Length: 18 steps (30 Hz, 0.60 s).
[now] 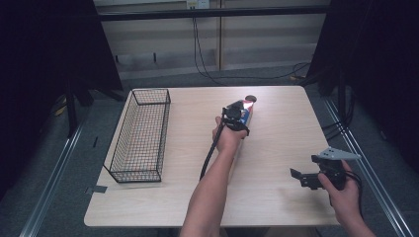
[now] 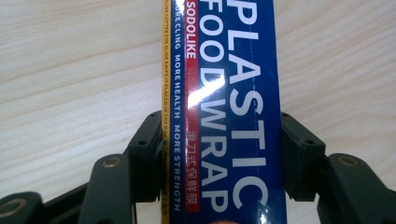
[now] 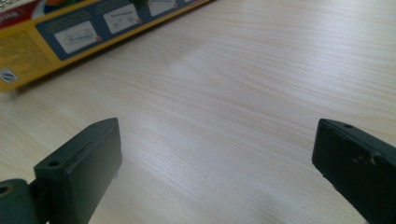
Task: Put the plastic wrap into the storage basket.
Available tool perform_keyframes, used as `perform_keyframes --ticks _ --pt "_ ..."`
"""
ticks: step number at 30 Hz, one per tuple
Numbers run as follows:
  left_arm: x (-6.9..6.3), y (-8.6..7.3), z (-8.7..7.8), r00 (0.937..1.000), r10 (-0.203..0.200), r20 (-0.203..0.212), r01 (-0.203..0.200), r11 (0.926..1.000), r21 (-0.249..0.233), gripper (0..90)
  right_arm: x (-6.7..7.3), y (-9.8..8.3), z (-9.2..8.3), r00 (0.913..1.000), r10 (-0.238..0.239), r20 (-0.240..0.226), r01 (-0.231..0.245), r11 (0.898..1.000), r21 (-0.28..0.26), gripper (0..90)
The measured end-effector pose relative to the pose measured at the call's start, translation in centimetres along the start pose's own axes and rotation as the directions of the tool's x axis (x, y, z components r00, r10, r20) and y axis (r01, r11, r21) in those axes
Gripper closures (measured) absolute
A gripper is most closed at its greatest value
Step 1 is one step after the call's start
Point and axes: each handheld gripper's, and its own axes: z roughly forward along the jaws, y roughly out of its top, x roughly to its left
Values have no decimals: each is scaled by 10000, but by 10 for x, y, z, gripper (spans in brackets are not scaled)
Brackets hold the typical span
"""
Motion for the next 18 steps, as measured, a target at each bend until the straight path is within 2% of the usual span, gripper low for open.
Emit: perform_keyframes --ticks 4,7,8,13,18 --pt "8 0 -11 10000 -43 -36 44 10000 68 432 -1 0 0 10000 52 5 -52 10000 -17 17" --pt "17 0 -27 10000 -12 -88 13 9999 152 434 0 0 0 10000 45 -2 -45 10000 -60 17" --pt "17 0 -27 10000 -12 -88 13 9999 152 434 0 0 0 10000 45 -2 -45 10000 -60 17" --pt "28 -2 -46 9997 -243 -3 243 9996 -145 433 1 1 1 10000 9 -35 -9 10000 -61 17" --pt "35 -3 -58 9997 -217 -85 217 9998 -50 433 2 1 0 10000 41 -24 -42 9999 -100 17"
